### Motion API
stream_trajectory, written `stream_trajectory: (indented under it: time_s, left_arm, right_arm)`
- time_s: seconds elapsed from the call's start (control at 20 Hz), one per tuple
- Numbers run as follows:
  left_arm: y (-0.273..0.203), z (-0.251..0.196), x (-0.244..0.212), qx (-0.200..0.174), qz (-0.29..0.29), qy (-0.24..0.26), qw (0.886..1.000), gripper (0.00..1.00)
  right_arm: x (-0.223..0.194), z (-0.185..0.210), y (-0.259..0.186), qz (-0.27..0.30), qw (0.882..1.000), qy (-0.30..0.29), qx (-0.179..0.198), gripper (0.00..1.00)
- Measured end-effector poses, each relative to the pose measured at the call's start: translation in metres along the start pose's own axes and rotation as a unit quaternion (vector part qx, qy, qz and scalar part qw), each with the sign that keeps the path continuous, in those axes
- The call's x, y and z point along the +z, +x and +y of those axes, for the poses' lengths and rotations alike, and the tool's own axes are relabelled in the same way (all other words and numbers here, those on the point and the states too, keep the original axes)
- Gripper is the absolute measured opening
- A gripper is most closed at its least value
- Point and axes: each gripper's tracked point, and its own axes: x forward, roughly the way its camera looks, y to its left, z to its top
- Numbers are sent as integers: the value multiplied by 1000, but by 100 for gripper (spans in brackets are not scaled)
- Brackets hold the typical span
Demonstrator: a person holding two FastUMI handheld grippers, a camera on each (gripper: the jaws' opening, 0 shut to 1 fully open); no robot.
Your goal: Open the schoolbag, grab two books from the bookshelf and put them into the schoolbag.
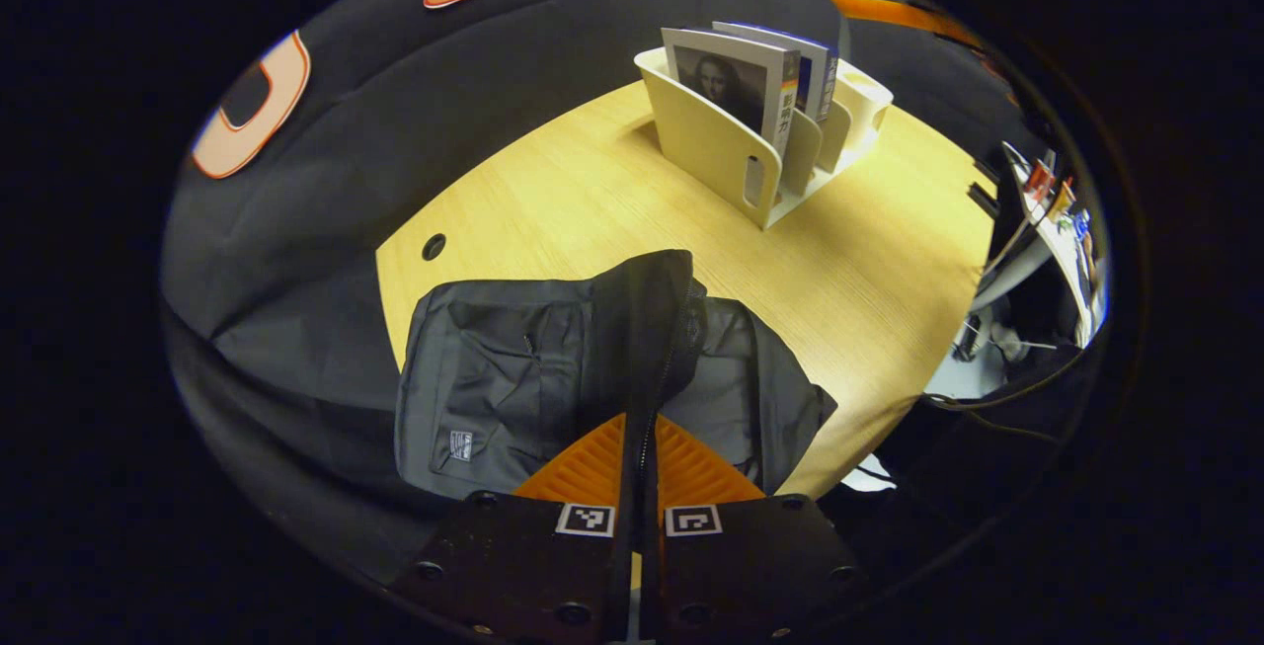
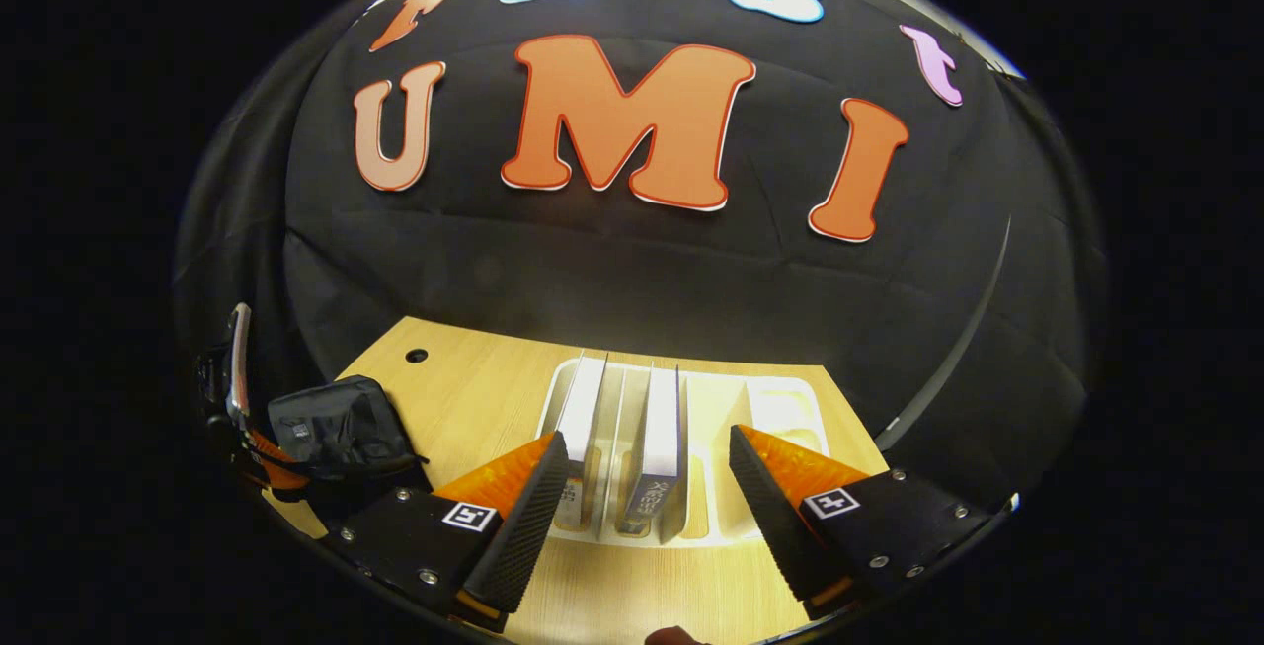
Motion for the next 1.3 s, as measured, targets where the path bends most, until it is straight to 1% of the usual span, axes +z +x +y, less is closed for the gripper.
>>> stream_trajectory:
  time_s: [0.2,0.3,0.35,0.45,0.55,0.65,0.75,0.85,0.95,1.05,1.15,1.2,1.25,1.3]
  left_arm:
    - [-19,21,15,-45,-2,6,999,5]
    - [-29,32,23,-55,-7,9,998,5]
    - [-33,38,29,-54,-10,12,998,5]
    - [-39,41,40,-56,-19,2,998,5]
    - [-48,41,45,-54,-24,3,998,5]
    - [-49,46,50,-48,-23,8,999,5]
    - [-51,56,55,-33,-17,11,999,5]
    - [-52,66,58,-23,-12,18,1000,5]
    - [-51,67,61,-20,-4,23,1000,5]
    - [-48,70,62,-20,1,25,999,5]
    - [-42,71,64,-21,6,21,1000,5]
    - [-39,72,65,-22,7,19,1000,5]
    - [-38,73,67,-22,9,18,1000,5]
    - [-37,73,67,-20,10,17,1000,5]
  right_arm:
    - [5,17,13,48,998,-34,-1,97]
    - [5,29,23,72,996,-52,12,97]
    - [5,38,30,82,995,-58,29,97]
    - [0,48,43,106,991,-72,47,97]
    - [-5,53,61,133,987,-79,50,98]
    - [-7,61,81,165,982,-64,62,99]
    - [-14,64,95,206,974,-59,75,99]
    - [-19,61,110,235,968,-60,70,100]
    - [-22,62,124,261,961,-49,73,97]
    - [-27,59,139,292,953,-28,72,92]
    - [-35,60,148,327,942,-8,73,85]
    - [-38,61,154,334,940,-4,77,79]
    - [-42,60,158,342,937,-4,71,75]
    - [-47,57,161,353,933,-5,65,55]
